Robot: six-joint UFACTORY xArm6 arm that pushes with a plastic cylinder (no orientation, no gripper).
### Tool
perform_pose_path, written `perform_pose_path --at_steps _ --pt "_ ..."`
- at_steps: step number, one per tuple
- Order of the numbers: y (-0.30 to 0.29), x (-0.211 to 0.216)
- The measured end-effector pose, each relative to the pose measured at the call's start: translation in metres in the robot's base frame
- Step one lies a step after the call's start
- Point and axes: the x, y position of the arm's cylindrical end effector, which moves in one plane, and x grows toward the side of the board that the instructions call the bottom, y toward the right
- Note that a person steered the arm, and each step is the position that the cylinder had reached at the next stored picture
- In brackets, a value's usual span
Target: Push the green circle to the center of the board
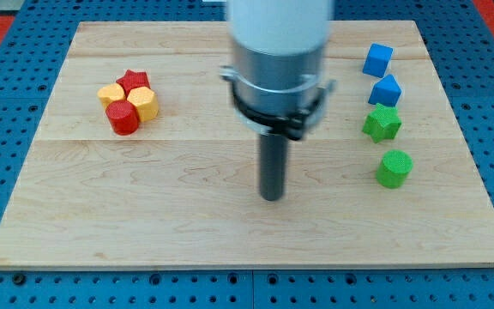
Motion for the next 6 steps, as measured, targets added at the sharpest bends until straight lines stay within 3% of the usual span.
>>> perform_pose_path --at_steps 1,2,3,4,5,6 --pt "0.064 0.018" --pt "0.131 0.006" --pt "0.117 -0.016" --pt "0.063 -0.022" --pt "0.093 -0.030" --pt "0.130 0.001"
